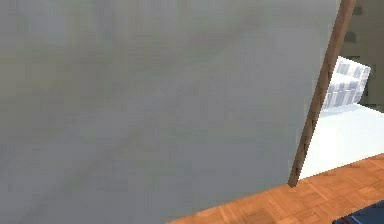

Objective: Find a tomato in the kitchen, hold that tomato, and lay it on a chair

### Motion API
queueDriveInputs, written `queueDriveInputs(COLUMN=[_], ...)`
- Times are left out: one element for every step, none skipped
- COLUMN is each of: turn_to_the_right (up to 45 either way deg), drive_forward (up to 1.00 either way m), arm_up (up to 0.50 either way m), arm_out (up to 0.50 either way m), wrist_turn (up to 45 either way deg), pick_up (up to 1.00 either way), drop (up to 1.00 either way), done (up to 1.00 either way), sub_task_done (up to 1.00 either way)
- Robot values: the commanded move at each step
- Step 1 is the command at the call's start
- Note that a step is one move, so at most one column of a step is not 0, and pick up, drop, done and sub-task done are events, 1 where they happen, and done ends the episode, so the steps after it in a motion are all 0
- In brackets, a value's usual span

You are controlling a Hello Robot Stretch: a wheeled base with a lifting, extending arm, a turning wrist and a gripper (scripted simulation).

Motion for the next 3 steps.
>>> queueDriveInputs(turn_to_the_right=[0.0, 0.0, 0.0], drive_forward=[0.00, 0.00, 0.00], arm_up=[0.00, 0.00, 0.00], arm_out=[0.00, 0.00, 0.00], wrist_turn=[45.0, 45.0, 45.0], pick_up=[0.00, 0.00, 0.00], drop=[0.00, 0.00, 0.00], done=[0.00, 0.00, 0.00], sub_task_done=[0.00, 0.00, 0.00])
